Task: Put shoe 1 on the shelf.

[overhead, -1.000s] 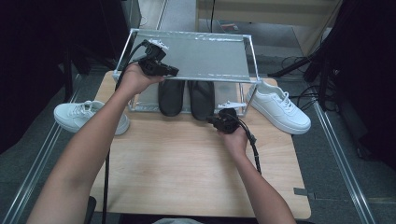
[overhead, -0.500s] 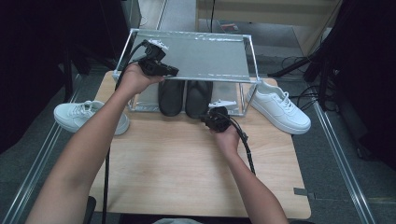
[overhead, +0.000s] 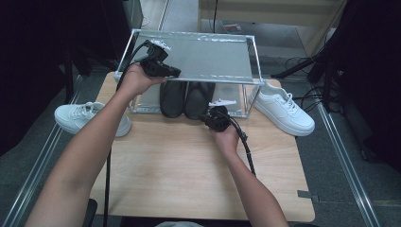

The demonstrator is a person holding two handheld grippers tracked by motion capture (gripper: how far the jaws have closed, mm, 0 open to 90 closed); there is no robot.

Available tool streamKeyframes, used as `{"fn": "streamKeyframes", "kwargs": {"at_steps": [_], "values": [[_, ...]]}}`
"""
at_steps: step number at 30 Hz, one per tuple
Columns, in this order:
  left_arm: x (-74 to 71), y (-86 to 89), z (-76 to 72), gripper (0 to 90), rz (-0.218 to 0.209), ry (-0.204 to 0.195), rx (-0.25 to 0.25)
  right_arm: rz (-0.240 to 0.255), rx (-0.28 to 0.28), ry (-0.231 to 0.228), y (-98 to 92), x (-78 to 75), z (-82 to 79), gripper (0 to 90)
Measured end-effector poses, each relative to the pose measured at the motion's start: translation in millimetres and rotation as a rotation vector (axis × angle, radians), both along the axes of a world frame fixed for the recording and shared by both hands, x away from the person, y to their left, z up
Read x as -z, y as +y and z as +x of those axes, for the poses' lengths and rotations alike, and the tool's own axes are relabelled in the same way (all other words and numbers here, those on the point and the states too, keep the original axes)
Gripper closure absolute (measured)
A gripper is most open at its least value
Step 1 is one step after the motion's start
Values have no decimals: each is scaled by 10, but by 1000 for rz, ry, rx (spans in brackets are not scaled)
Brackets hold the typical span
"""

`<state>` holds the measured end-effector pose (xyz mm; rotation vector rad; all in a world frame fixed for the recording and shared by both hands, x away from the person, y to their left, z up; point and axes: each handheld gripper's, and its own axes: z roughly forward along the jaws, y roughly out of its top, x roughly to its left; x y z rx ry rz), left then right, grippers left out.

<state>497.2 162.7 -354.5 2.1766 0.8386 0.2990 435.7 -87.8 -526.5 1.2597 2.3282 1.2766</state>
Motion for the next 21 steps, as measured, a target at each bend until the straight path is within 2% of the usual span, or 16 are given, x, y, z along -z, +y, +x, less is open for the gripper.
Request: {"fn": "streamKeyframes", "kwargs": {"at_steps": [3, 5, 8, 11, 13, 16, 21], "values": [[-1, 18, 15, 859, -13, 6, 1, -4, -9, 11, -5, -10, -18, 900], [-9, 42, 24, 810, -22, 9, 1, -2, -25, 10, -7, -40, -58, 900], [-23, 77, 39, 736, -48, 38, -13, -17, -61, -4, -14, -89, -131, 876], [-63, 90, 6, 613, -45, 20, -18, -35, -99, -7, -46, -137, -238, 840], [-132, 110, -31, 584, -54, 8, -13, -34, -110, -12, -79, -162, -296, 815], [-224, 125, -97, 540, -65, -1, -1, -11, -126, 13, -151, -197, -376, 768], [-331, 170, -243, 492, -58, -9, 24, 1, -148, 23, -259, -238, -520, 707]]}}
